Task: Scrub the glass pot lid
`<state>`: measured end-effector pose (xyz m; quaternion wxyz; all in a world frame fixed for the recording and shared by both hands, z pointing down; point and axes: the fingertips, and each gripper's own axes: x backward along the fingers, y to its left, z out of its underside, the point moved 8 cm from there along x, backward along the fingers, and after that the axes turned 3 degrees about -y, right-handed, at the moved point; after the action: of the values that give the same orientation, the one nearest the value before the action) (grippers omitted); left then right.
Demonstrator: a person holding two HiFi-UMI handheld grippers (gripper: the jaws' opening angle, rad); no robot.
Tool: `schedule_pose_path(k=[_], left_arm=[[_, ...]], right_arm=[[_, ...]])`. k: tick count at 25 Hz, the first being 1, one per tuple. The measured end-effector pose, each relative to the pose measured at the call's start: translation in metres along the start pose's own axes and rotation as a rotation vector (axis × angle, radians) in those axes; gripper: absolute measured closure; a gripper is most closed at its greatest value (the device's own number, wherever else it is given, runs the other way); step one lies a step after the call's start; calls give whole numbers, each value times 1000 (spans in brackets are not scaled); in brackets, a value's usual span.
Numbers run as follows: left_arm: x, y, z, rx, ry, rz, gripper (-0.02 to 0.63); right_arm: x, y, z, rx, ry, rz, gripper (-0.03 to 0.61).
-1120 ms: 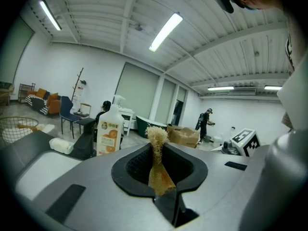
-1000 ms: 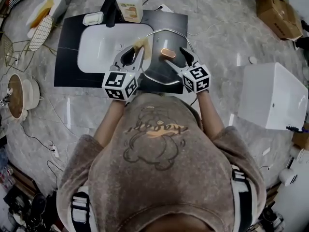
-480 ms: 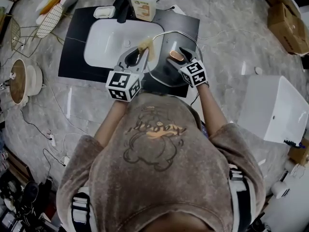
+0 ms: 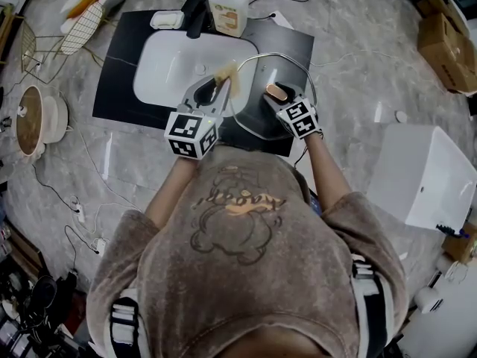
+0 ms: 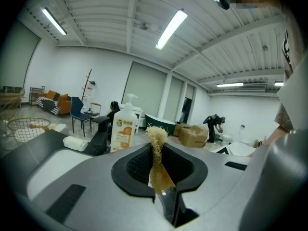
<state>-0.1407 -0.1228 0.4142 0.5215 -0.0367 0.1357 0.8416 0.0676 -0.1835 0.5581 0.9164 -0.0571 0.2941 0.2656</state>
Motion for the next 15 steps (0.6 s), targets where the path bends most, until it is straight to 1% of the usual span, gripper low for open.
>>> schedule_pose_path(k=[8,12,15], left_arm=[[-1,6,2,8,1,1,546],[1,8,-1,9,-4,7,546],[0,9,-3,11,-10,8,546]], right_arm=[[-3,2,-2,33,28,-3,388],[2,5,-3,23,34,31,399],[12,3,-7,1,17,57,399]])
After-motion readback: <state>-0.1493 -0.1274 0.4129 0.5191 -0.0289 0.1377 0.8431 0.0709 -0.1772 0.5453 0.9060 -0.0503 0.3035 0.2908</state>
